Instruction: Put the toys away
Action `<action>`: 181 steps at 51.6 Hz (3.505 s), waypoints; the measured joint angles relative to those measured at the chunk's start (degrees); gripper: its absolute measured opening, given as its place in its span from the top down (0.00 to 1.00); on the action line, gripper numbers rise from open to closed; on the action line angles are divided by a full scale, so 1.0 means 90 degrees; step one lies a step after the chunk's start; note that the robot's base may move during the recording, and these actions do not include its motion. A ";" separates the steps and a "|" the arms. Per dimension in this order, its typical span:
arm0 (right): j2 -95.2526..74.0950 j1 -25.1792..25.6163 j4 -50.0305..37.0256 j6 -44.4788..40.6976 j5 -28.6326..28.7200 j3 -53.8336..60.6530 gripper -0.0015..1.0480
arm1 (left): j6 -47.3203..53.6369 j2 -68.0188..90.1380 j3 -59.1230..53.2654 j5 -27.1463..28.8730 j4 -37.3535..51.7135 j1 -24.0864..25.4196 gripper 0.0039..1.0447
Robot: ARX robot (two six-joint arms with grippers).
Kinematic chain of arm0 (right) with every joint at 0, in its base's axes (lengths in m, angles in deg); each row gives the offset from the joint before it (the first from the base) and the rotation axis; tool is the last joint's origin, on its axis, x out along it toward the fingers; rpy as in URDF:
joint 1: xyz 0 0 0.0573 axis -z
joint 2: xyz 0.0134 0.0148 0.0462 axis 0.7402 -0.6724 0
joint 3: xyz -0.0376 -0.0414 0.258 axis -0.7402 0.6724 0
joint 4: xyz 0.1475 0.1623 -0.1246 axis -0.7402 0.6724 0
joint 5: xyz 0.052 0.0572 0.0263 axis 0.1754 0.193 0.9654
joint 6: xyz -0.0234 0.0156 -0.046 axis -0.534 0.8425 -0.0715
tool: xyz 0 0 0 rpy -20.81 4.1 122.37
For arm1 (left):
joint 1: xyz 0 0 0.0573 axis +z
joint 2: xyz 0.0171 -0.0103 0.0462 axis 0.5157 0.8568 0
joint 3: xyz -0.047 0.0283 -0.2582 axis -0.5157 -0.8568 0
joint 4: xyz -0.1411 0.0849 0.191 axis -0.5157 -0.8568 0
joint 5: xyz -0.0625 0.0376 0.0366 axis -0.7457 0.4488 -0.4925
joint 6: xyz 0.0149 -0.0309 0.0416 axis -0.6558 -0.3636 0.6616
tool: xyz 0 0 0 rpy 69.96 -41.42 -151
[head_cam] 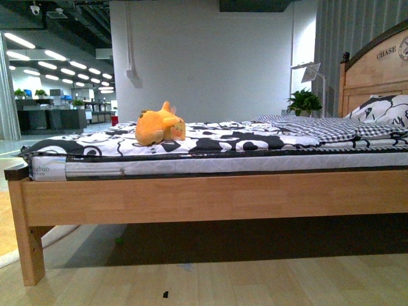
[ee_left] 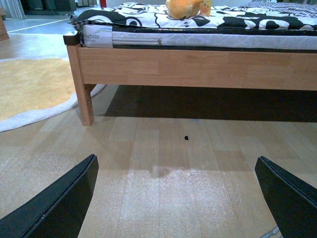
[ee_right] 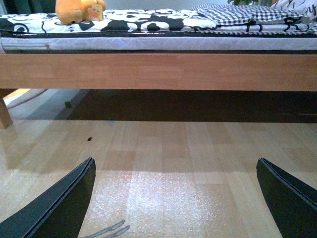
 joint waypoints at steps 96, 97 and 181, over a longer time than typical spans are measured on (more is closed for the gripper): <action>0.0000 0.0000 0.0000 0.0000 0.0000 0.0000 0.06 | 0.0000 0.0000 0.0000 0.0000 0.0000 0.0000 0.06; 0.0000 0.0000 0.0000 0.0002 0.0000 0.0000 0.06 | 0.0002 0.0000 0.0000 0.0000 0.0000 0.0000 0.06; 0.0000 -0.0005 -0.0007 0.0000 0.0000 0.0000 0.06 | 0.0002 -0.0002 -0.0002 0.0005 -0.0002 -0.0005 0.06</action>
